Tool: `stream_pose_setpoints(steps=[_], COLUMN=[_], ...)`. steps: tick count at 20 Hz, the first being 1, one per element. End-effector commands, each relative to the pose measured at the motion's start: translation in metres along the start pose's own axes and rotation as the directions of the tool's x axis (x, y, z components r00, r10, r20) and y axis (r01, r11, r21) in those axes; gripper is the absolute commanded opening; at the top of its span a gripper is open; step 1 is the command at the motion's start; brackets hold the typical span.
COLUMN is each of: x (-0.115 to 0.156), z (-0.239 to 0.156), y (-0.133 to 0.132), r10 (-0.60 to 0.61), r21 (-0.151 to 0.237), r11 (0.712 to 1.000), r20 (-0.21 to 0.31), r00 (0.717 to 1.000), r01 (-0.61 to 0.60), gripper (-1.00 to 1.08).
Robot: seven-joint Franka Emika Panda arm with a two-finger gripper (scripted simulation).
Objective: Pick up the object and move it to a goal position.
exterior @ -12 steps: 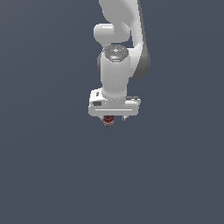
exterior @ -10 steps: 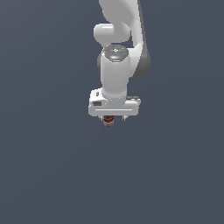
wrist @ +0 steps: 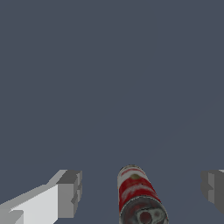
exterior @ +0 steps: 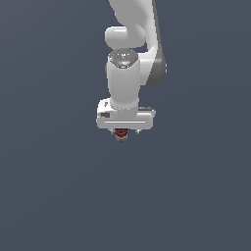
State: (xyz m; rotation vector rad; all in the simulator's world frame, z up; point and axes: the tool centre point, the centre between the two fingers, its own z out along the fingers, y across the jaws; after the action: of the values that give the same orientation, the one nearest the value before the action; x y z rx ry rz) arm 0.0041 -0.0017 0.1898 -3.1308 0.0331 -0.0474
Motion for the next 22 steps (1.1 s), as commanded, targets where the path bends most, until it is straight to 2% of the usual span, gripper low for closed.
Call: stream_pose_setpoints(steps=[1, 11, 22], x=[0.000, -0.018, -0.073], z=[0.000, 0.013, 0.045], y=[0.000, 0.005, 0.018], r10=[0.000, -0.043, -0.164], r21=[0.001, -0.002, -0.005], r11=[1.000, 0.999, 0.986], r20=[0.001, 0.006, 0.023], r00=[1.000, 0.999, 0.986], r01=[0.000, 0.043, 0.164], gripper=[1.00, 1.00, 1.00])
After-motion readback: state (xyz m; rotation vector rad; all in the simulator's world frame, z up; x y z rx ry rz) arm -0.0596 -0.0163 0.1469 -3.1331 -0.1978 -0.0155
